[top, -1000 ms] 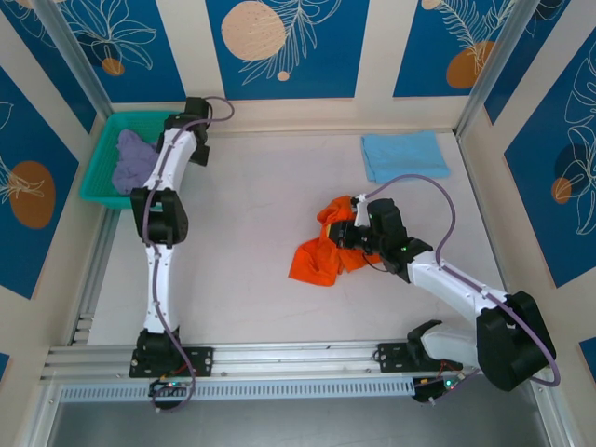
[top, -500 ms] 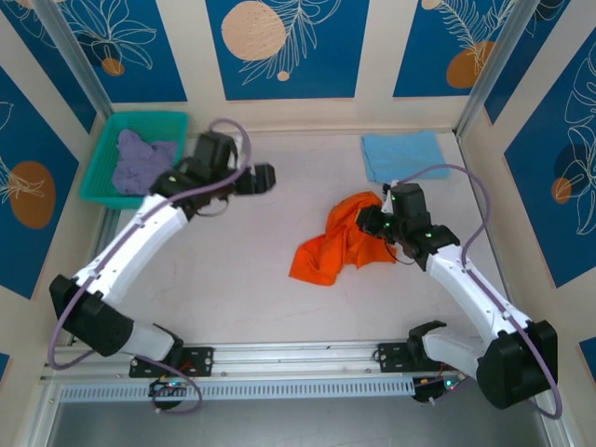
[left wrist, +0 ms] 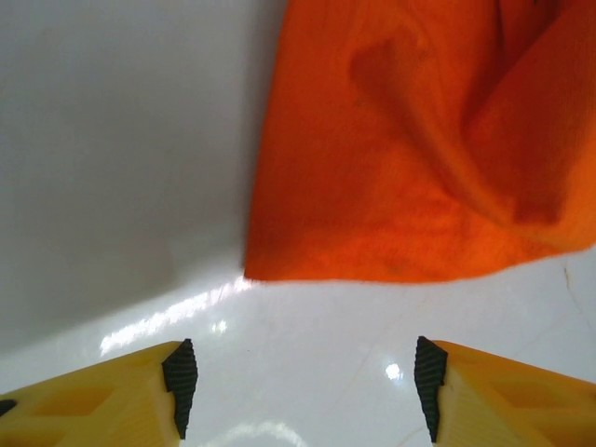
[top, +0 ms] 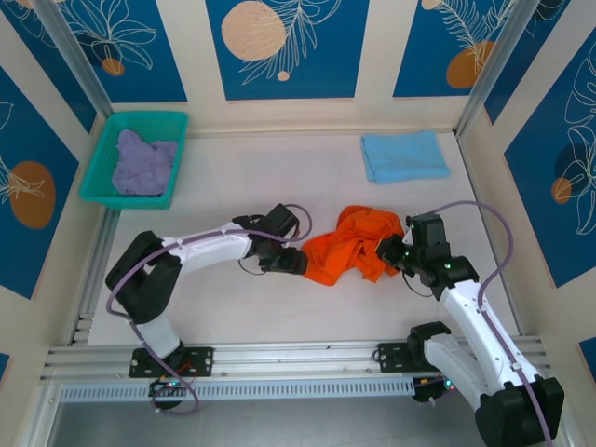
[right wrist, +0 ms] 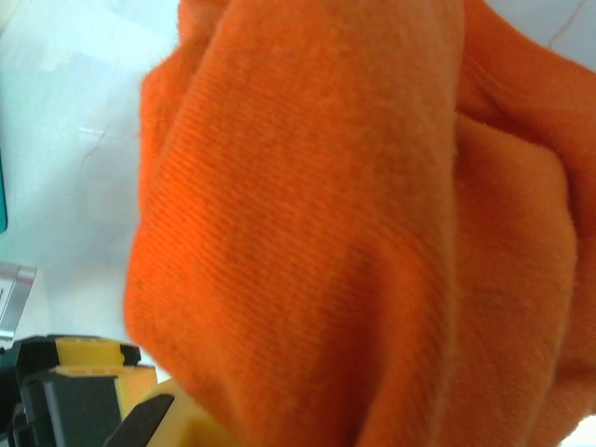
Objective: Fold and stack the t-shirts
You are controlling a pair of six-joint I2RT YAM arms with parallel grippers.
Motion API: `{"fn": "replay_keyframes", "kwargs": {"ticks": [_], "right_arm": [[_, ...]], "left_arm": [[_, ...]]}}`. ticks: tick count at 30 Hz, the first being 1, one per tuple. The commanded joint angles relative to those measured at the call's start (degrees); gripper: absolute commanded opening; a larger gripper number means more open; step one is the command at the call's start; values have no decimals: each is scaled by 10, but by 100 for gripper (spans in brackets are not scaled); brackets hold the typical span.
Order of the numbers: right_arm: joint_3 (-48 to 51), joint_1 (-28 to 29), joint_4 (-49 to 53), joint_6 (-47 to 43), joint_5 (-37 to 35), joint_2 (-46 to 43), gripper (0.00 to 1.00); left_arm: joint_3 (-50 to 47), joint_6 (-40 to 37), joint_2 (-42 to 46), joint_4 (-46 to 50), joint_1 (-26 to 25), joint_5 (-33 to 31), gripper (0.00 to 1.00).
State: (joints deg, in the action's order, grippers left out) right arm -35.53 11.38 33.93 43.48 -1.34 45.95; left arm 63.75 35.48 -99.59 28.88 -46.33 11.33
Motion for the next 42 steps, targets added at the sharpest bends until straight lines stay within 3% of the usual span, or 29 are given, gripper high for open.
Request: {"fn": "replay_keyframes", "kwargs": {"ticks": [1, 6, 9, 17, 23, 30, 35, 38, 42], "right_arm": [[5, -2, 18, 6, 9, -6, 5], [6, -2, 20, 2, 12, -4, 5], [2, -3, 24, -1, 14, -4, 5], [-5, -7, 27, -7, 17, -2, 6], [-13, -12, 41, -13, 13, -2, 11], [-44, -13, 38, -22, 31, 24, 19], [-89, -11, 29, -27, 72, 81, 20], [-117, 0, 18, -30, 103, 122, 29], [-156, 30, 35, -40, 87, 183, 44]], "left_arm": [[30, -10, -39, -10, -7, -30, 63], [72, -22, -99, 12, -9, -66, 55], [89, -29, -120, 32, -17, -120, 49], [115, -20, -155, 8, -29, -78, 0], [113, -28, -80, 15, -26, -137, 0], [101, -59, 147, 22, 0, -239, 0], [120, -60, 280, 32, 34, -267, 0], [129, -61, 338, 44, 40, -312, 0], [145, -41, 384, 99, 55, -393, 0]]}}
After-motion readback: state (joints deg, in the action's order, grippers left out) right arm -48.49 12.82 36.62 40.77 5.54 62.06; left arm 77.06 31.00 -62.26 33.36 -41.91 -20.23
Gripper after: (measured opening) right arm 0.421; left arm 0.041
